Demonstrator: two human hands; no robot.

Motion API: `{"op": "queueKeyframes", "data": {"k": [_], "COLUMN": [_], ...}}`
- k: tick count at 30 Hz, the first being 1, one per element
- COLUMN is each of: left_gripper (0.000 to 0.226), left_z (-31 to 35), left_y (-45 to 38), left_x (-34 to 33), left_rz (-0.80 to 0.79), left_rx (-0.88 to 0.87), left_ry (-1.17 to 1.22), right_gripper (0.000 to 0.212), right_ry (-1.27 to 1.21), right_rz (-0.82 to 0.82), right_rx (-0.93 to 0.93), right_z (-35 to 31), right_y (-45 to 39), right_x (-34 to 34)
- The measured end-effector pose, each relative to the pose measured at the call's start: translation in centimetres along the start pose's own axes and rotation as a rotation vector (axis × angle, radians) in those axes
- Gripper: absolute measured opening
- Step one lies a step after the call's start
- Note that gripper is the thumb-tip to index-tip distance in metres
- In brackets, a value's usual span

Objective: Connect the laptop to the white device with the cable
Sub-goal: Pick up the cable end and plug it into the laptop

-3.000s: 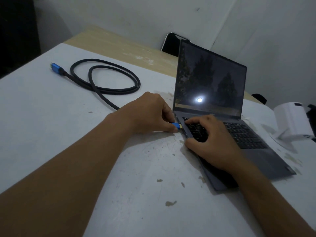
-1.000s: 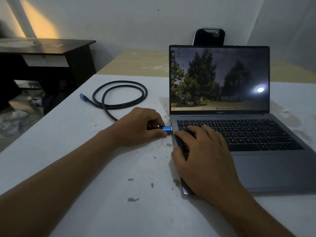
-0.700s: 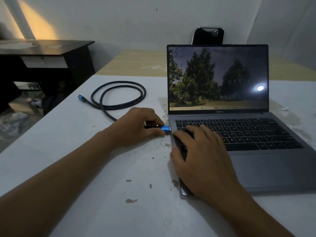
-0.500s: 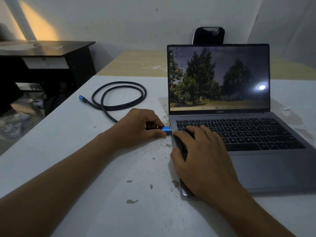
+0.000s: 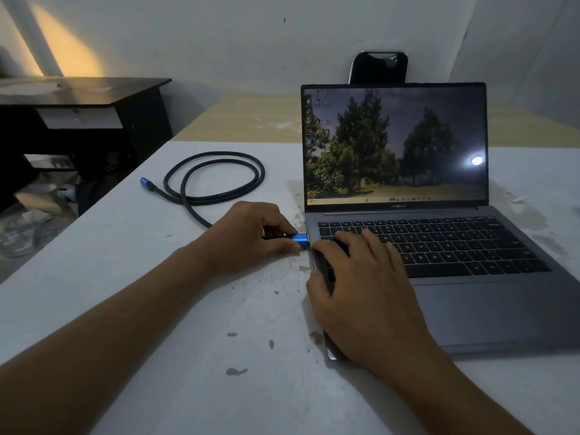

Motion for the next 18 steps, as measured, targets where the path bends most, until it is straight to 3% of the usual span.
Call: {"op": "queueKeyframes", "data": {"k": [18], "left_gripper": [0.025], "left_z": [0.09], "left_y": [-0.4], "left_x": [-0.4], "left_rz": [-0.027], "left_rx": [-0.041], "left_ry": [-0.076], "right_gripper": [0.064], "right_ry": [0.004], "right_rz": [0.019], "right_rx": [0.017], "right_z": [0.24], "right_y": [-0.28], "right_x": [-0.39]}}
Point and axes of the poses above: each hand's wrist, its own y-axis away from the middle knuckle, its own x-axis out of the back of the hand, z = x × y, the point moved 5 cm from there along -y, towards the middle knuckle, and after that the axes turned 8 degrees about y, right-handed, at the moved point
